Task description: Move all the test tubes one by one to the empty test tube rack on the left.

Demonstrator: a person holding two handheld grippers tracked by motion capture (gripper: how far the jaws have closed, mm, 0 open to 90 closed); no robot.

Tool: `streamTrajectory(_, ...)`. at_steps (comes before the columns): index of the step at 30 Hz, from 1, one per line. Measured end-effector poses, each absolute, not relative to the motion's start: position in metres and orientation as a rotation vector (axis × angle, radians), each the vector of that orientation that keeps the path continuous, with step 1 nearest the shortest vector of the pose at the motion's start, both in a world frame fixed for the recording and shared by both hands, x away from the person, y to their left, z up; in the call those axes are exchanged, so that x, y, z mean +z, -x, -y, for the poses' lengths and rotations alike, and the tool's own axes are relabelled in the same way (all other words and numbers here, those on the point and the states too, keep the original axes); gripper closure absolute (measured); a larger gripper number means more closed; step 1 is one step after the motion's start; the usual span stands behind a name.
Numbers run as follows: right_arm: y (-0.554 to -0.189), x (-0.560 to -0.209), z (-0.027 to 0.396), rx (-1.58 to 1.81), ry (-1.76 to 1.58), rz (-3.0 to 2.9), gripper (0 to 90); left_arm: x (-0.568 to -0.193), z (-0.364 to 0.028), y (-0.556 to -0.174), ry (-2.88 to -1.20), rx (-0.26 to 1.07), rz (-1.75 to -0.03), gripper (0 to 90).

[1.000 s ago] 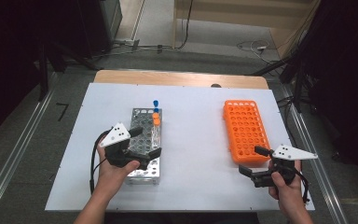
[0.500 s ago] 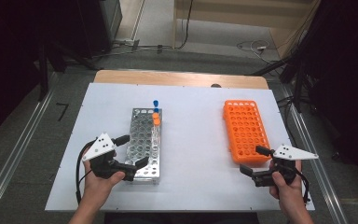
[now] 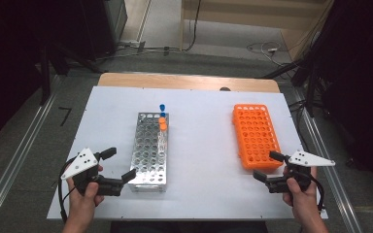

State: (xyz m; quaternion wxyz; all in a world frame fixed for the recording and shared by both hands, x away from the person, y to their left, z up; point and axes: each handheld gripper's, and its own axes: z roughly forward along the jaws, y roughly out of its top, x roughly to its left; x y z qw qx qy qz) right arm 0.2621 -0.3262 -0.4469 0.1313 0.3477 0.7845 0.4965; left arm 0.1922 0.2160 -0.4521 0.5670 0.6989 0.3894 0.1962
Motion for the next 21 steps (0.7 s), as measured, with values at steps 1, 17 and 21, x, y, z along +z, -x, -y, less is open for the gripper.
streamTrajectory(1, -0.262, -0.448, 0.328, 1.45, -0.996, -2.275, 0.0, -0.454, -0.219, -0.19, -1.639, 0.475, -0.917, 0.0)
streamTrajectory(17, -0.272, -0.46, 0.355, 1.46, -1.024, -2.215, 0.0, -0.464, -0.244, -0.187, -1.561, 0.492, -0.951, 0.0)
streamTrajectory(21, -0.273, -0.463, 0.356, 1.455, -1.033, -2.216, 0.0, -0.465, -0.243, -0.189, -1.564, 0.491, -0.953, 0.0)
